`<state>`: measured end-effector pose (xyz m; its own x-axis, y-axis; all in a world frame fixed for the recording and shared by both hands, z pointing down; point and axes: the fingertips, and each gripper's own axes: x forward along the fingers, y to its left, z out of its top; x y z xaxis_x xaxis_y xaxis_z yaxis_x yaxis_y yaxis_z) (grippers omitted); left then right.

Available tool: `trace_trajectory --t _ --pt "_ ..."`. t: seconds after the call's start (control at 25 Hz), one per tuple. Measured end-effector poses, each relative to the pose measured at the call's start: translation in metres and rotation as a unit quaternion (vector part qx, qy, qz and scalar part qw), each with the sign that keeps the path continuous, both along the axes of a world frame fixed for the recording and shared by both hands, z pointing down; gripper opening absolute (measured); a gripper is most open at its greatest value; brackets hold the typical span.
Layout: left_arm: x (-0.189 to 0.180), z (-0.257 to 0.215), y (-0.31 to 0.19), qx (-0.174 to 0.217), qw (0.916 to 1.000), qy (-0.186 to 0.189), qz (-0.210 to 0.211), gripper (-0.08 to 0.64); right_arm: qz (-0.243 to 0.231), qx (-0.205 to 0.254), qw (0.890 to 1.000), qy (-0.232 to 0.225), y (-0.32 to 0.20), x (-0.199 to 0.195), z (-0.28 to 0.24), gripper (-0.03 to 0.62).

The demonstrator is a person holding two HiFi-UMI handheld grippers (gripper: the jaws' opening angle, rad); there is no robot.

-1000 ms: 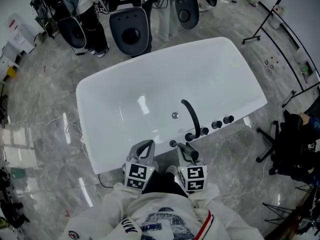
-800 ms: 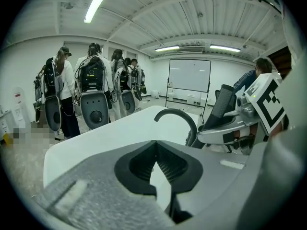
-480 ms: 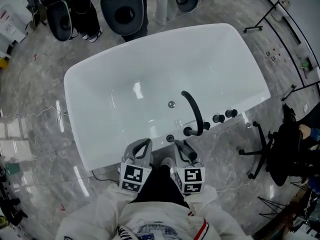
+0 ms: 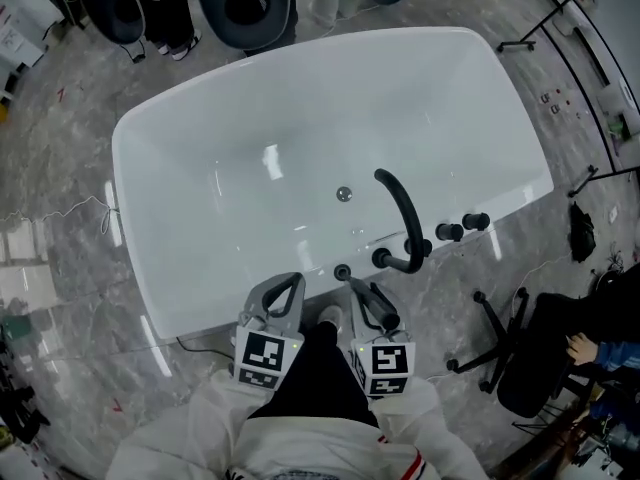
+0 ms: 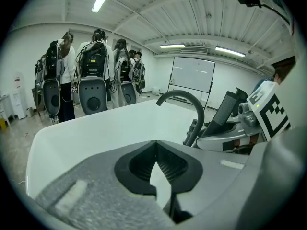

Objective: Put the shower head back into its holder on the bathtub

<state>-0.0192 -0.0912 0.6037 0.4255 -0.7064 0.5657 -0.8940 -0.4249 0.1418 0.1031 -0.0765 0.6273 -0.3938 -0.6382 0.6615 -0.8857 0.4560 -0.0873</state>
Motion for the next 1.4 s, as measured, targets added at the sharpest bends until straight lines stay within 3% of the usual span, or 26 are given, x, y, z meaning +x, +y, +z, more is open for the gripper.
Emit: trace_trajectory --t 0.8,1.4 --pt "0.013 0.066 0.013 -0.034 0.9991 0.024 0.004 0.000 -0.006 -0.036 0.999 0.010 0.006 0.001 0.070 0.138" --pt "0.013 0.102 0.009 -0.062 0.9977 0.027 -0.001 0.002 -0.004 -0.050 0.999 0.017 0.001 -0.008 0.091 0.137"
